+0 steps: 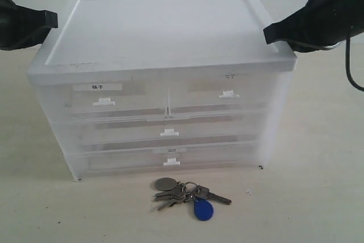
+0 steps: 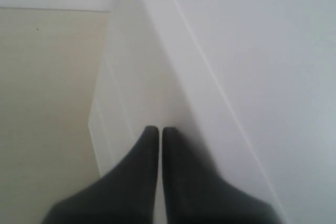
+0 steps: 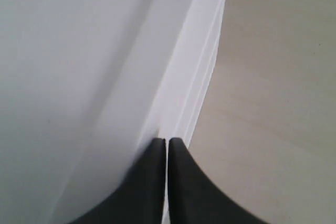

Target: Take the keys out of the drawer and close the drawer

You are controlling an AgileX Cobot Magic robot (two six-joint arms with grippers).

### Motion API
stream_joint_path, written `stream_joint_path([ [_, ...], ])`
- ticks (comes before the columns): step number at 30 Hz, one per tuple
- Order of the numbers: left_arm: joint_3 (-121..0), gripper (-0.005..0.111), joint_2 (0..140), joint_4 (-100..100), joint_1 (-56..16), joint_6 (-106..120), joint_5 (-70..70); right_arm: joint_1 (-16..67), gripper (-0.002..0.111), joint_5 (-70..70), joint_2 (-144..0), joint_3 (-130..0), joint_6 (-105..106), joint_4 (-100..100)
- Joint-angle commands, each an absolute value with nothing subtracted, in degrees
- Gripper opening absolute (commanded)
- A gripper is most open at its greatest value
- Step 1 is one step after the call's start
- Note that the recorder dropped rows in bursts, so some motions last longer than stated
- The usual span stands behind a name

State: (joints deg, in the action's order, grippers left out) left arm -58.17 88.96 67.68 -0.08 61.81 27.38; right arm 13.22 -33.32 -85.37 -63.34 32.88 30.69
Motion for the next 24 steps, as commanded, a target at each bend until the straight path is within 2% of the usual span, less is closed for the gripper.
stream_joint_path([
  [1,-60.07,0.005,89.87,70.53,-2.01,62.19,36.13,17.4,0.0,-38.35,-85.13,-63.46,33.38,35.02],
  [15,-60.64,0.005,88.74,70.48,-1.5,62.19,37.87,17.72,0.0,-35.55,-84.4,-63.46,31.28,28.51],
  [21,-58.8,0.005,81.18,69.97,3.43,61.05,37.24,17.72,0.0,-34.14,-74.42,-63.46,14.7,5.87],
  [24,-58.39,0.005,73.54,69.97,4.06,60.91,37.53,17.85,0.0,-34.03,-64.92,-63.46,14.23,6.41],
])
